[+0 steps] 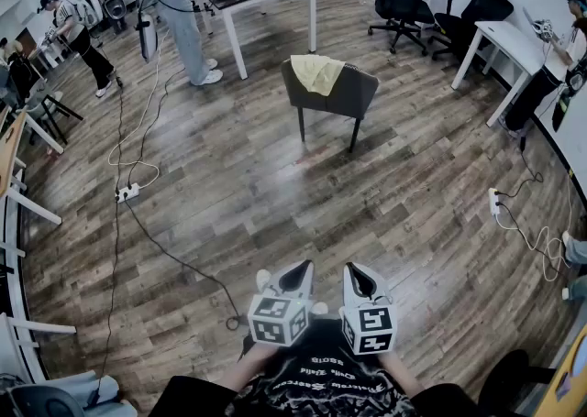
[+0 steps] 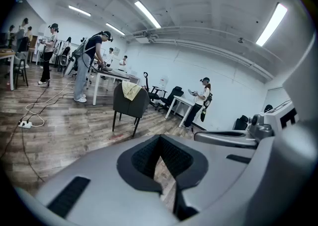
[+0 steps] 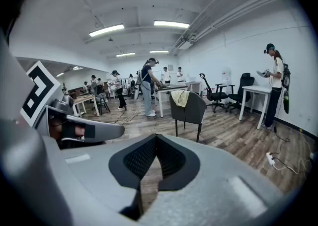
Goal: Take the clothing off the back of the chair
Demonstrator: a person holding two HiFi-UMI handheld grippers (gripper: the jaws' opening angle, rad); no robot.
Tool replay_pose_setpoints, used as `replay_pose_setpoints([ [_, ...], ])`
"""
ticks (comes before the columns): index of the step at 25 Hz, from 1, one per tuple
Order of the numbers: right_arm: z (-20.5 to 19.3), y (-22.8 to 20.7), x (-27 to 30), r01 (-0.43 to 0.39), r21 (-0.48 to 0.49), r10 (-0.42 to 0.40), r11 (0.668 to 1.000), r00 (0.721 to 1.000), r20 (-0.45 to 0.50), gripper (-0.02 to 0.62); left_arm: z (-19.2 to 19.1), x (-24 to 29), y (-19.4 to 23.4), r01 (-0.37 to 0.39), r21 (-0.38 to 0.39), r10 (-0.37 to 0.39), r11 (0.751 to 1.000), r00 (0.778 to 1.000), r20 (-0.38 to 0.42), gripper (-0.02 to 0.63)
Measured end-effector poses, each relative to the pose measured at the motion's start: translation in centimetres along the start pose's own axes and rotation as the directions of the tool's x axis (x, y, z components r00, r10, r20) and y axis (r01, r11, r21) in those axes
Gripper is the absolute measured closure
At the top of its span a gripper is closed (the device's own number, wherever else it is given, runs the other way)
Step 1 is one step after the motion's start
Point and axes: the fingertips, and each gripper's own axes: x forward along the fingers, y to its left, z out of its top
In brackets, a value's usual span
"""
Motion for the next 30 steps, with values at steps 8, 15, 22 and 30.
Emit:
replay_pose_setpoints([
  [8, -0.3, 0.0, 0.3, -0.004, -0.033, 0.003, 0.999, 1.0, -0.012, 0.591, -0.4, 0.2, 0.1, -0.002, -0.011, 0.002, 1.0, 1.0, -0.003, 0.597],
  [15, -0.5, -0.3, 0.6, -0.039, 0.015, 0.04, 0.999, 0.999, -0.016, 0.591, -0.6, 0.6, -0.2, 0.001, -0.016, -0.001, 1.0, 1.0, -0.018, 0.597],
  [22, 0.0, -0.6, 1.8, -0.082, 0.063, 0.081, 0.995, 0.997, 0.008, 0.579, 0.2, 2.1, 1.0, 0.0, -0.055, -0.001, 0.998, 1.0, -0.023, 0.597],
  [30, 1.6, -4.6, 5.9, -0.022, 0.112, 0.024, 0.993, 1.0, -0.008, 0.565, 3.0, 7.6, 2.5, 0.016, -0.046, -0.018, 0.999, 0.998, -0.052, 0.597],
])
